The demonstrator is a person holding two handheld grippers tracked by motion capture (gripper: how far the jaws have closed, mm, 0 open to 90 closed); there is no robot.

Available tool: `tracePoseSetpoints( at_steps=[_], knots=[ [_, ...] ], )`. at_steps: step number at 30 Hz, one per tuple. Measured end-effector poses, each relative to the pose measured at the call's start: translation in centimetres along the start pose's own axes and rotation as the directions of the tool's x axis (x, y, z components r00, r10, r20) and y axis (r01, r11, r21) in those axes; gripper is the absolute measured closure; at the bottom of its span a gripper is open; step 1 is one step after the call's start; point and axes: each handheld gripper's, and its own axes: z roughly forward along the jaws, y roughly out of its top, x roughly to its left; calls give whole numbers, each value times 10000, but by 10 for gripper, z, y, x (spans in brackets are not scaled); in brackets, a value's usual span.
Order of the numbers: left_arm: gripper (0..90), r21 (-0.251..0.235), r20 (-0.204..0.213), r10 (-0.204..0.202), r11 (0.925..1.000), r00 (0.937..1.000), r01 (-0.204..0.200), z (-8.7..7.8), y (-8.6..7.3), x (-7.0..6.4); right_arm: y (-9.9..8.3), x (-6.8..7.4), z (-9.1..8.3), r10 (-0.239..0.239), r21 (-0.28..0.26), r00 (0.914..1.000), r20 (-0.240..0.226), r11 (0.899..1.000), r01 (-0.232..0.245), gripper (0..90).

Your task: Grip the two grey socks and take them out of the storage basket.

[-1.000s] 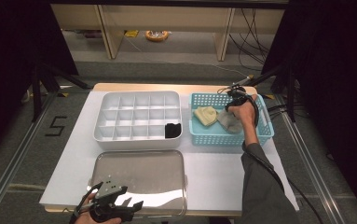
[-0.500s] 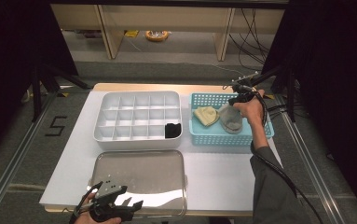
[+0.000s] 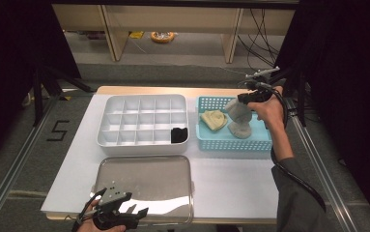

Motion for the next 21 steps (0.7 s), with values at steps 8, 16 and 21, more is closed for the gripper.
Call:
tracePoseSetpoints(
  at_steps=[8,16,21],
  knots=[
    [219,-18,128,-90,10000,9999,90,1,0,-1,-4,13,-37,-533,-601,9973,-508,9969,503,846],
    [219,-79,159,-22,10000,9999,23,2,0,-2,-30,40,-70,-1431,-1183,9799,-1392,9848,1270,846],
    [219,-28,152,14,10000,9999,-14,2,0,-2,-49,56,-72,-1583,-1023,9679,-1950,9848,1405,846]
  ],
)
